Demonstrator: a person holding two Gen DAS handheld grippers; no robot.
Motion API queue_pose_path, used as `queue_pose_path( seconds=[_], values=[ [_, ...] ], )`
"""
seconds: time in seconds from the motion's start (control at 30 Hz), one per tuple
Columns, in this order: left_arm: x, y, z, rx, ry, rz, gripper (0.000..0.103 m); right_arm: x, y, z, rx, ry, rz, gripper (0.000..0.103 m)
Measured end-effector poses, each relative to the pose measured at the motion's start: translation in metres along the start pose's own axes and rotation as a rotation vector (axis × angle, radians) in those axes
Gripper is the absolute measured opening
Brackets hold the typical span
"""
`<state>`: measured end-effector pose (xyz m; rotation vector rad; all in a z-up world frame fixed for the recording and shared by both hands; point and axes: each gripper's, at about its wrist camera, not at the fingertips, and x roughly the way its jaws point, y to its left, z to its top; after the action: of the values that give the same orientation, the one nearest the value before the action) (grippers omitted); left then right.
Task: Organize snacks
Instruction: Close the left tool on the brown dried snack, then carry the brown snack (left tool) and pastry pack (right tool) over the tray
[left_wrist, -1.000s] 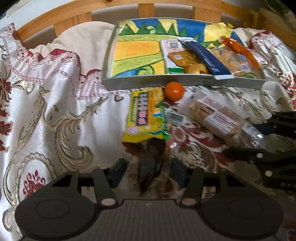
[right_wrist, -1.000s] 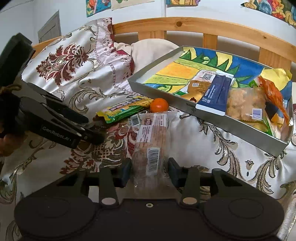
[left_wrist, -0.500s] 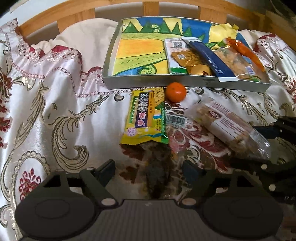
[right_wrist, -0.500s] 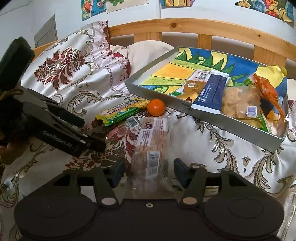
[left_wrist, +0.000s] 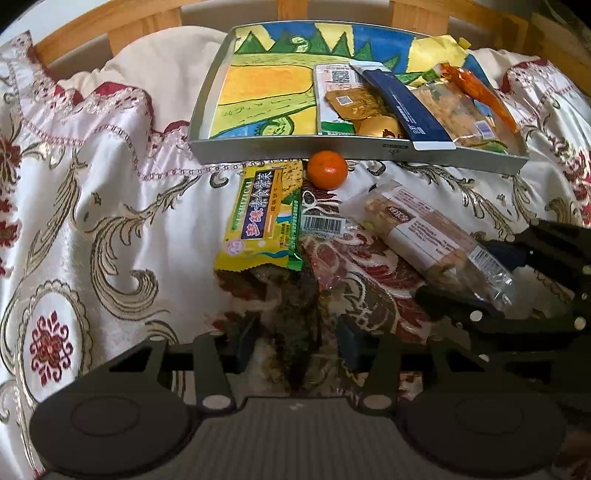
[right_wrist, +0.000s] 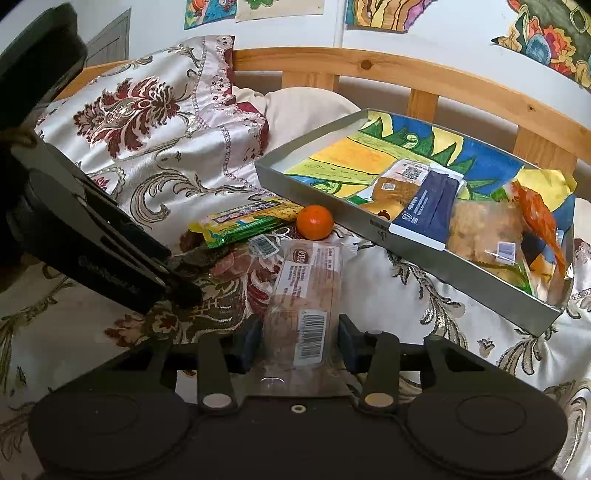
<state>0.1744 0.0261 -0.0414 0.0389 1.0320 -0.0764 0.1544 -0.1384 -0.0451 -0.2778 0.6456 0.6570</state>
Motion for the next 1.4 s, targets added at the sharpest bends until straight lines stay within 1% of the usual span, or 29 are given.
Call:
queue_pose_path(
  seconds=[0.13,0.23,0.37,0.43,0.5,0.6,0.63,0.7,0.77,0.9,1.07,1.23,1.4],
  values=[
    [-0.003,0.003,0.001,-0.039,0.012,-0.038,0.051,-0.001,-0.001,-0.001,0.000,0.002,-0.005,0.045],
    [-0.001,0.000,-0.001,-0.017,0.010,-0.024,0.051,-0.001,0.000,-0.001,-0.005,0.000,-0.008,0.045],
    [0.000,-0.002,-0.001,-0.021,0.009,-0.018,0.051,-0.002,0.003,-0.002,-0.029,-0.009,-0.018,0.042],
    [-0.003,-0.003,-0.001,-0.030,0.011,-0.014,0.051,-0.004,0.006,-0.002,-0.069,-0.025,-0.034,0.041],
    [-0.008,-0.003,-0.002,-0.047,0.010,-0.011,0.051,-0.008,0.011,-0.001,-0.137,-0.045,-0.058,0.040],
    [-0.017,-0.004,-0.005,-0.078,0.019,-0.056,0.050,-0.014,0.023,-0.004,-0.266,-0.083,-0.098,0.039],
    [-0.019,-0.006,-0.006,-0.079,0.018,-0.065,0.050,-0.016,0.026,-0.005,-0.304,-0.094,-0.108,0.039],
    [-0.024,-0.010,-0.008,-0.068,0.011,-0.060,0.050,-0.021,0.032,-0.007,-0.368,-0.119,-0.126,0.039],
    [-0.028,-0.012,-0.009,-0.064,0.003,-0.061,0.050,-0.024,0.033,-0.006,-0.392,-0.137,-0.139,0.039],
    [-0.034,-0.011,-0.013,-0.107,0.000,-0.075,0.050,-0.034,0.031,-0.002,-0.408,-0.171,-0.169,0.039],
    [-0.045,-0.011,-0.010,-0.149,-0.041,-0.094,0.050,-0.049,0.022,0.007,-0.405,-0.239,-0.218,0.039],
    [-0.056,-0.013,0.007,-0.143,-0.109,-0.085,0.050,-0.054,0.007,0.016,-0.357,-0.276,-0.259,0.039],
    [-0.056,-0.017,0.035,-0.150,-0.166,-0.060,0.050,-0.055,-0.012,0.025,-0.314,-0.299,-0.294,0.039]
  ],
)
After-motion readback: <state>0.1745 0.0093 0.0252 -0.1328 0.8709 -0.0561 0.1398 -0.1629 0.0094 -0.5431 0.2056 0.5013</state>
